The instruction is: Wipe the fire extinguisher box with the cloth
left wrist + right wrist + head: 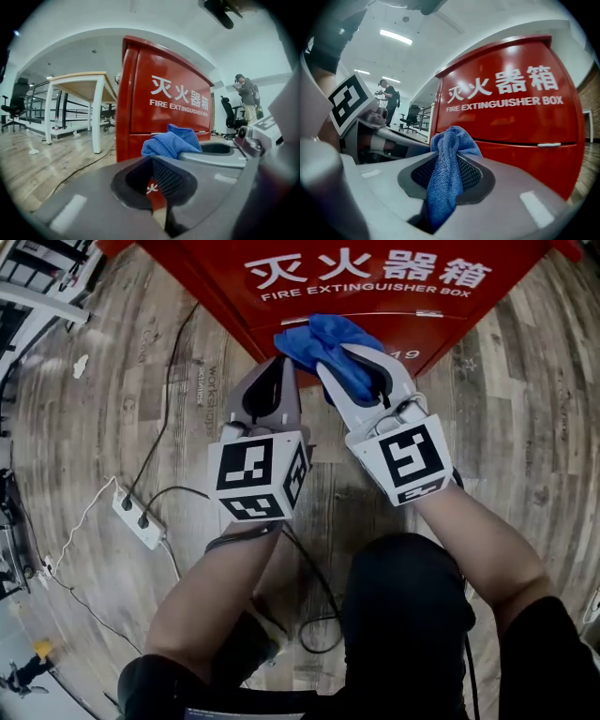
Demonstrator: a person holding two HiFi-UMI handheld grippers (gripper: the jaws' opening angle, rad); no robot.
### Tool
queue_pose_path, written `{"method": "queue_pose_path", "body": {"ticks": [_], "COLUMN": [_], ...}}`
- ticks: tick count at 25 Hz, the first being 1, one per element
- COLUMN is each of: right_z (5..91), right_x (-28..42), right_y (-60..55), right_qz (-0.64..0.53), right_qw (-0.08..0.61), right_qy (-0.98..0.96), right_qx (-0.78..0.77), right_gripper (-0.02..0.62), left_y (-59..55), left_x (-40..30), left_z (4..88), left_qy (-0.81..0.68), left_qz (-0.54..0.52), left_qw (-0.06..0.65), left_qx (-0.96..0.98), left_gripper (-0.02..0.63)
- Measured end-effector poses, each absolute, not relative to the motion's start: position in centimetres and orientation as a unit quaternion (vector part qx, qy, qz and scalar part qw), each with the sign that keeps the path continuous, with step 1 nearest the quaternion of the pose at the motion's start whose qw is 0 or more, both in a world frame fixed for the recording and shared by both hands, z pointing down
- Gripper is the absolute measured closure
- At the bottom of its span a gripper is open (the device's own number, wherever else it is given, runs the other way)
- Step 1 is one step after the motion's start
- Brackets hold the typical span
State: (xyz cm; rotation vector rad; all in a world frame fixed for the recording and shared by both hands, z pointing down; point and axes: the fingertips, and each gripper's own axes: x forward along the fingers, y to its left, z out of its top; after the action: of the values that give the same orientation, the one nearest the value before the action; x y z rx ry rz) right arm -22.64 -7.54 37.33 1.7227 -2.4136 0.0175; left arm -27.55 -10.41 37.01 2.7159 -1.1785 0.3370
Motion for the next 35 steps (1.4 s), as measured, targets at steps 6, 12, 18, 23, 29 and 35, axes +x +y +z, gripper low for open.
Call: {"method": "queue_pose_path", "body": {"ticks": [6,12,18,23,29,35], "right_z": [38.6,40.4,41.7,43.7,46.6,48.6], "right_x": [-30.9,-33.8,-29.1,-22.2,-12.8,-5.0], "right_y": [-10.3,-11.1,-9.7,-7.3,-3.8,-1.1], "right_qz": [-0.003,-0.004,0.006,0.019,0.042,0.056], "right_qw": [0.090,0.101,0.108,0.115,0.128,0.134], "right_qy": [-0.829,-0.838,-0.831,-0.819,-0.790,-0.762], "right_qx": [0.551,0.536,0.546,0.561,0.598,0.631], "right_gripper": [0.483,0.483,0.483,0.483,0.483,0.483], "left_y": [-12.5,-12.9,-11.7,-10.1,-6.5,-4.7], "left_x": [-36.5,-38.6,-33.4,-26.7,-18.0,-12.1], "left_z": [37.3,38.4,40.0,42.1,45.1,47.6], "left_qy": [-0.428,-0.429,-0.410,-0.388,-0.343,-0.328], "left_qz": [0.131,0.145,0.151,0.158,0.179,0.189], "left_qw": [0.070,0.071,0.081,0.087,0.101,0.110], "left_qx": [0.892,0.889,0.896,0.904,0.916,0.919], "left_gripper": [0.606,0.606,0.606,0.606,0.606,0.606]}}
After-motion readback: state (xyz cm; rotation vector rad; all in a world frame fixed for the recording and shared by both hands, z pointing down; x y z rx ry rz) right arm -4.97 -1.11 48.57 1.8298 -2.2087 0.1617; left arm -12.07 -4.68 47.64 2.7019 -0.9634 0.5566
